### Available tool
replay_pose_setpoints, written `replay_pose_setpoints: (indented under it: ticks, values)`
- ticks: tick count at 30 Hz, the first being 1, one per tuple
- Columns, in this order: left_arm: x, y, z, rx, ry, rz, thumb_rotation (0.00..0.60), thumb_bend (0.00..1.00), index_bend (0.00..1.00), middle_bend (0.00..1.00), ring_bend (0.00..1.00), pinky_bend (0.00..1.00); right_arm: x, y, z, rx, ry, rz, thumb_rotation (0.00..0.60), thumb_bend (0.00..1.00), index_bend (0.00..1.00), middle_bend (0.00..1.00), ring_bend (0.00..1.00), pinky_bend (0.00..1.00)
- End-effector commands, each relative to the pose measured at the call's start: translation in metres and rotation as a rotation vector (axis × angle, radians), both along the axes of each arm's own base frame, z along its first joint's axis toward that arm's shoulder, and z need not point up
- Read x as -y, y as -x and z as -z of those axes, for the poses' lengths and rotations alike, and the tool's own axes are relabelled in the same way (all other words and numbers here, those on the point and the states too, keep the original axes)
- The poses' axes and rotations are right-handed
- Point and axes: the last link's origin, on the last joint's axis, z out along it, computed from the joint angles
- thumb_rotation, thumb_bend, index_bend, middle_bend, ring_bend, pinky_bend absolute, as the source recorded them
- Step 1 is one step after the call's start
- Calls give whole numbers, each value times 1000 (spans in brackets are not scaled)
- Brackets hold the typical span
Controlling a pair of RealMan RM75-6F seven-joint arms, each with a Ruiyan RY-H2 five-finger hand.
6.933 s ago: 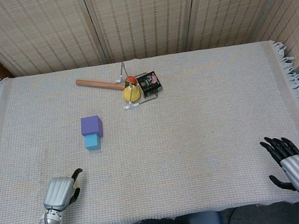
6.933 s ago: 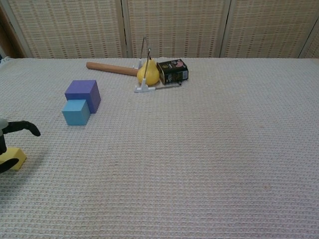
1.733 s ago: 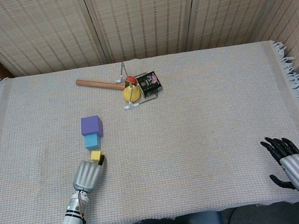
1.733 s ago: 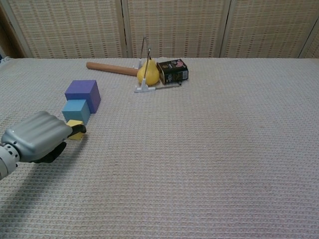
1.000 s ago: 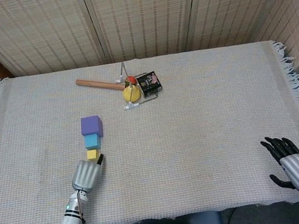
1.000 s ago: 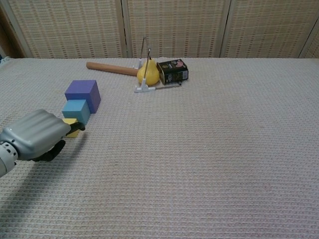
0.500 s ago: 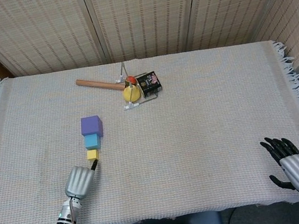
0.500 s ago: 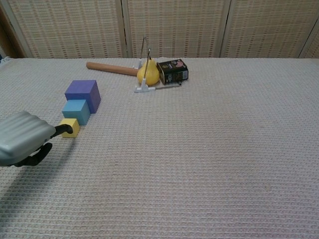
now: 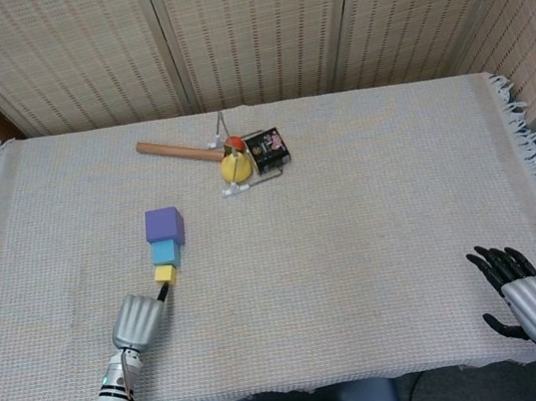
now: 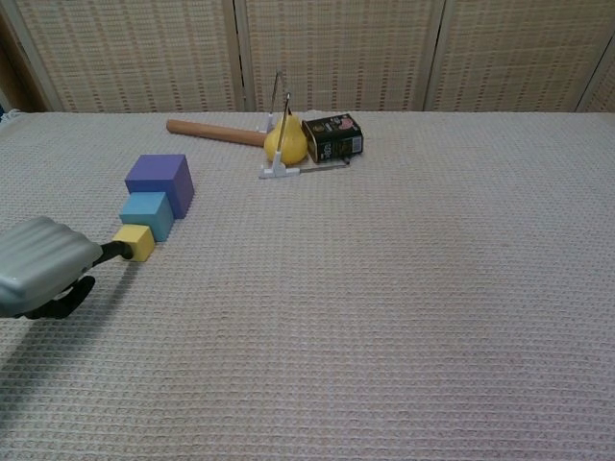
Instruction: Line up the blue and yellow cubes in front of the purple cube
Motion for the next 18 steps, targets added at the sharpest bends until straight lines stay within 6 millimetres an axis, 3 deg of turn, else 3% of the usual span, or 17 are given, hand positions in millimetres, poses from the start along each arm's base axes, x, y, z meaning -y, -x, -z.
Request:
replay_pose_setpoints:
  ticks: [1,18]
  values:
    - [-2,0,0,-2,-2,-3,600,674,219,1000,1000,1000,0,0,0,0,0,0,600,53,0,0,0,0]
    - [-8,0,3,2,-10,-7,600,678,219,1000,1000,1000,1,1,1,-4,-4,6,600,54,0,0,0,0]
